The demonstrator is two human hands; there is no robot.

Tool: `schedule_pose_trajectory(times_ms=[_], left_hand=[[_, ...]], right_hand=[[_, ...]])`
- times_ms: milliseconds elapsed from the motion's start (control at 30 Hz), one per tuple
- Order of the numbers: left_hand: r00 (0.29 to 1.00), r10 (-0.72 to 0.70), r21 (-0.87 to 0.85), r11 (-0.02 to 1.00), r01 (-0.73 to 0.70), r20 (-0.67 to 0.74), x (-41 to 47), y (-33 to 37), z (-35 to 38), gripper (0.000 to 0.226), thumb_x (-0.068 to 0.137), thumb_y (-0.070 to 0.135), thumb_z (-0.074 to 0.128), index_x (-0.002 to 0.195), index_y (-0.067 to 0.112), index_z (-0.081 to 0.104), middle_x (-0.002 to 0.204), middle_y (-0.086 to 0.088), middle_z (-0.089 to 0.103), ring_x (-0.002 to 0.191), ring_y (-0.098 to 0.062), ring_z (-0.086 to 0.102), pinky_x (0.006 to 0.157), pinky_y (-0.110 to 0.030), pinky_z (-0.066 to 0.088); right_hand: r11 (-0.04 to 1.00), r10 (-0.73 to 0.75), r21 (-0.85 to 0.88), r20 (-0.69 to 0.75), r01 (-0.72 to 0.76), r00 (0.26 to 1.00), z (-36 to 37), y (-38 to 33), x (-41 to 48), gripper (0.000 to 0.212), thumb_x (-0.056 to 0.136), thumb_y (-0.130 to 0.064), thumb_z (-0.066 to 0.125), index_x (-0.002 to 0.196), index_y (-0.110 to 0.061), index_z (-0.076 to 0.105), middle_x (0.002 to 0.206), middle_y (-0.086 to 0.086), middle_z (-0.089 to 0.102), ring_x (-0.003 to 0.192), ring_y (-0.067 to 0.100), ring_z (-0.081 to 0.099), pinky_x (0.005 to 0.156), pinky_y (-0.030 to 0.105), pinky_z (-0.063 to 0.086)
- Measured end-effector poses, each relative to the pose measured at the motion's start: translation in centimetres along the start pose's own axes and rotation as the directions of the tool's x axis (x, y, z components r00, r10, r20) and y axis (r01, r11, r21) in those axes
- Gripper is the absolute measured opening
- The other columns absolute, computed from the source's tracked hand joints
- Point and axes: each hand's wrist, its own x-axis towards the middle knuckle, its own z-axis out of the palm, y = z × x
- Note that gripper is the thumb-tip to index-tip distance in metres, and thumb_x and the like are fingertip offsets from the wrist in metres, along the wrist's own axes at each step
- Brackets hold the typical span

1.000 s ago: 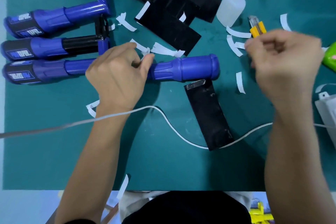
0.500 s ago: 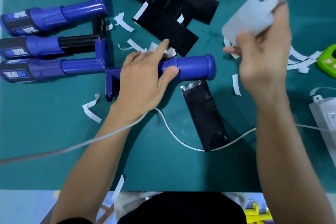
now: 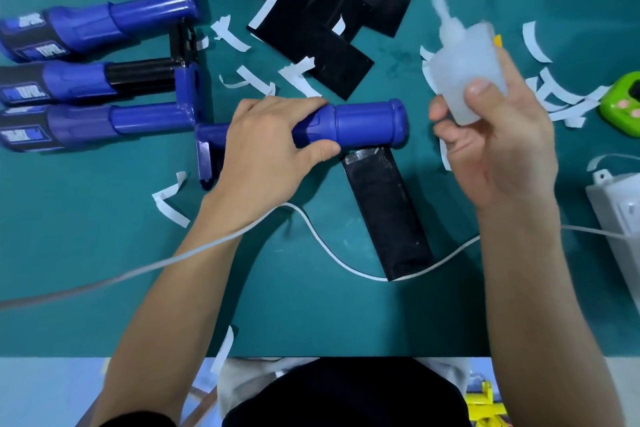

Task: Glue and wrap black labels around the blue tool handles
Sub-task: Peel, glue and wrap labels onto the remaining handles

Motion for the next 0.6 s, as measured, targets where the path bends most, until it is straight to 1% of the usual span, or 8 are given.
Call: schedule_pose_trajectory(times_ms=[67,133,200,300,367,433,533,600], left_hand=[[0.996,-0.05,-0.065,0.997,0.045,-0.07,-0.3,0.0,0.3,0.054,0.075,0.047,0.085,0.125,0.027,0.075,0.104,0.016,0.067,0.09,0.003,0.033,0.091,-0.024,0.027],[0.987,-0.067,-0.083,0.995,0.055,-0.149,-0.4,0.2,0.6,0.056,0.071,0.043,0.089,0.122,0.024,0.077,0.105,0.01,0.073,0.091,0.006,0.033,0.093,-0.024,0.029],[0.973,-0.056,-0.078,0.996,0.039,-0.222,-0.4,0.5,0.7,0.055,0.067,0.041,0.09,0.117,0.021,0.079,0.102,0.006,0.075,0.091,-0.001,0.041,0.092,-0.025,0.031],[0.96,-0.04,-0.07,0.997,0.022,-0.276,-0.3,0.6,1.0,0.053,0.066,0.043,0.089,0.113,0.02,0.08,0.096,0.004,0.076,0.093,-0.008,0.049,0.091,-0.023,0.031],[0.955,-0.034,-0.059,0.998,0.017,-0.295,-0.2,0.4,1.2,0.053,0.067,0.047,0.087,0.112,0.021,0.08,0.096,0.005,0.076,0.093,-0.008,0.052,0.092,-0.023,0.031],[0.941,0.011,-0.023,1.0,-0.02,-0.339,-0.3,0.4,1.4,0.051,0.067,0.046,0.087,0.11,0.02,0.08,0.097,0.006,0.077,0.092,-0.009,0.055,0.091,-0.025,0.031],[0.9,0.133,0.086,0.991,-0.107,-0.414,-0.4,0.5,1.8,0.045,0.07,0.041,0.091,0.105,0.016,0.081,0.103,0.009,0.078,0.091,-0.013,0.061,0.09,-0.028,0.032],[0.87,0.207,0.144,0.977,-0.158,-0.447,-0.3,0.3,2.1,0.038,0.074,0.036,0.093,0.103,0.015,0.081,0.102,0.01,0.078,0.091,-0.015,0.063,0.093,-0.03,0.031]], right_hand=[[0.999,0.007,0.041,-0.043,-0.005,0.999,-0.2,0.3,0.0,0.03,0.095,-0.003,0.05,0.122,-0.012,0.058,0.1,0.0,0.066,0.069,0.017,0.053,0.062,0.022,0.036],[0.993,0.027,0.114,-0.091,-0.016,0.996,-0.3,0.4,0.1,0.026,0.089,0.001,0.05,0.108,-0.013,0.06,0.09,-0.003,0.065,0.068,0.015,0.046,0.063,0.024,0.031],[0.971,0.071,0.233,-0.113,-0.043,0.991,-0.2,0.2,0.4,0.024,0.081,-0.002,0.049,0.1,-0.015,0.057,0.084,-0.003,0.06,0.067,0.016,0.038,0.063,0.027,0.028],[0.926,0.133,0.367,-0.098,-0.088,0.986,0.3,-0.4,1.0,0.022,0.086,-0.016,0.047,0.106,-0.014,0.054,0.084,0.002,0.056,0.063,0.019,0.034,0.061,0.03,0.029],[0.934,0.161,0.332,-0.067,-0.131,0.985,1.0,-0.8,1.3,0.019,0.094,-0.025,0.044,0.106,-0.013,0.053,0.085,0.004,0.059,0.056,0.017,0.039,0.056,0.026,0.031],[0.96,0.152,0.249,-0.066,-0.132,0.986,1.9,-1.1,1.5,0.02,0.101,-0.027,0.04,0.102,-0.013,0.055,0.089,0.009,0.068,0.049,0.015,0.042,0.05,0.024,0.031],[0.989,0.032,0.145,-0.152,-0.01,0.988,3.3,-1.2,1.8,0.02,0.099,-0.023,0.049,0.093,-0.012,0.066,0.09,0.013,0.072,0.047,0.017,0.048,0.047,0.024,0.031],[0.991,-0.092,0.084,-0.184,0.109,0.979,3.9,-0.9,1.6,0.007,0.09,-0.016,0.063,0.089,-0.014,0.069,0.085,0.009,0.069,0.049,0.015,0.048,0.049,0.024,0.032]])
